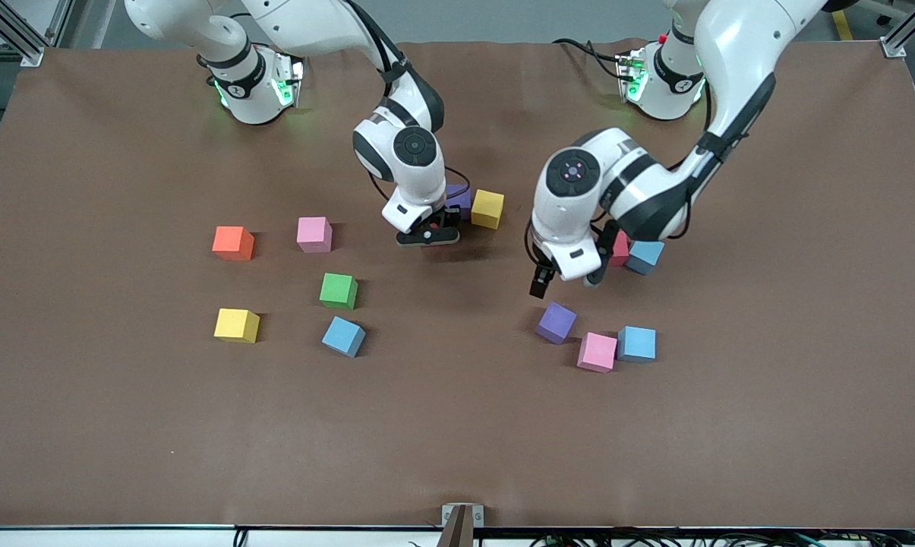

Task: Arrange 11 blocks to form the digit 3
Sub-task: 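Grasp the second purple cube with the left gripper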

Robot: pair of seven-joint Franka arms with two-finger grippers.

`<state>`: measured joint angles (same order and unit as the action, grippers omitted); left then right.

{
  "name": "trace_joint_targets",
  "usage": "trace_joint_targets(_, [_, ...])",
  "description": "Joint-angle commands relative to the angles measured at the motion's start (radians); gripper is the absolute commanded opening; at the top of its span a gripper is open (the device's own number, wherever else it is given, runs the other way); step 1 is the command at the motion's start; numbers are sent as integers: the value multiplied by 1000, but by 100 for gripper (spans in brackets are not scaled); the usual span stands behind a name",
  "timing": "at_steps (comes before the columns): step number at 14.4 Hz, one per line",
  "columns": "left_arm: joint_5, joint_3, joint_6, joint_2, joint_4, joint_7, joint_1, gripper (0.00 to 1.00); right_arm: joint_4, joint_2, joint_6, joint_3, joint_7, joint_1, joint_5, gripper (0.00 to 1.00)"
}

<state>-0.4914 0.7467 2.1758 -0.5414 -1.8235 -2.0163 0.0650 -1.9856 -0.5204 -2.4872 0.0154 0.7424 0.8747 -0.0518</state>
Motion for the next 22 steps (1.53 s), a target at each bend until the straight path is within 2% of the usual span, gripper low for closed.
trace_joint_targets(1, [-38,-22,-11,-69,70,146,10,100,-41,37,-12,0,23,9,0,2])
trace_joint_targets(4, [-107,-50,-5,-135,121,180,12,100,-42,37,-7,0,25,10,0,2])
trace_joint_targets(12, [-113,-108,190,-192,124,174,1,100,-44,37,2,0,41,18,0,2])
trace_joint_targets(20, [-118,-116,191,-236,122,174,-2,100,-53,37,2,0,41,17,0,2])
trace_joint_targets(22, [-162,-116,191,-255,124,169,-2,100,-53,37,4,0,41,17,0,2])
